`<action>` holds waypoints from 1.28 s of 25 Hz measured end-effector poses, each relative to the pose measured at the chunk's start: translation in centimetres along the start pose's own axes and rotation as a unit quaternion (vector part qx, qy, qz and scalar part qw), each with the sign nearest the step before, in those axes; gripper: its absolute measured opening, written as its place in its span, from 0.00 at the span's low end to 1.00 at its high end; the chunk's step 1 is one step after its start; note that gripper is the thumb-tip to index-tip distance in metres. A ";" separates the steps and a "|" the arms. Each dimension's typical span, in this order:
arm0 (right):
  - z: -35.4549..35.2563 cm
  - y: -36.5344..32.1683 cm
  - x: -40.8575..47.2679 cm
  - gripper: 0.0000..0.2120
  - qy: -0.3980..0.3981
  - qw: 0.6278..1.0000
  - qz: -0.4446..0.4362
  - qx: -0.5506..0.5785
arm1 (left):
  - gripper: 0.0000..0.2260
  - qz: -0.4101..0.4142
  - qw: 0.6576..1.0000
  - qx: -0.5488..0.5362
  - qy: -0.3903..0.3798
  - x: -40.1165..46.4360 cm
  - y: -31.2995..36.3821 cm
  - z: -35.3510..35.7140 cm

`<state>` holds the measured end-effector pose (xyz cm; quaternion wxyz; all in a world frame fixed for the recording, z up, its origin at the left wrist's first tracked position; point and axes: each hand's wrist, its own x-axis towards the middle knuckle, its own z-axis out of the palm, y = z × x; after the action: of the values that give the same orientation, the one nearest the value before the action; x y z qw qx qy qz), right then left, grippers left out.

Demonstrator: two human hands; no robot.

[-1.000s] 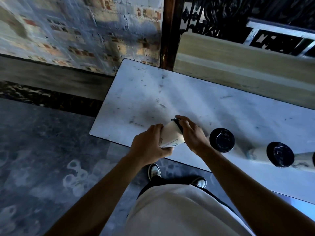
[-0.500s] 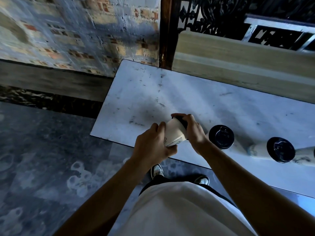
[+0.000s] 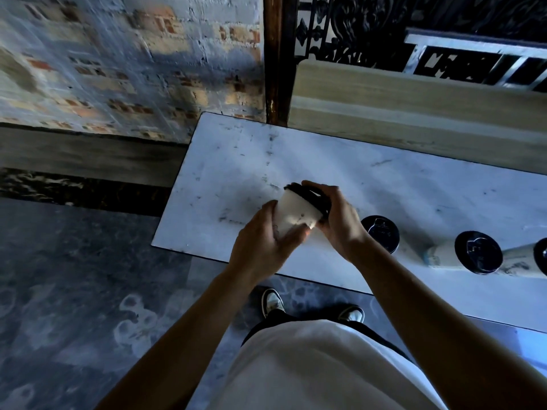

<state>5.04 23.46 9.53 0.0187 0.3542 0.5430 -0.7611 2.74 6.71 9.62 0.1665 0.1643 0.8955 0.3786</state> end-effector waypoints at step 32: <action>-0.2 0.9 -3.4 0.13 -0.078 0.996 0.019 0.047 | 0.10 0.024 0.951 -0.284 0.123 -1.8 -1.1 -0.9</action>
<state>8.11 22.06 10.68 0.0581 0.3047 0.4967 -0.8106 3.77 4.60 9.71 0.0858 0.0843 0.7602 0.6385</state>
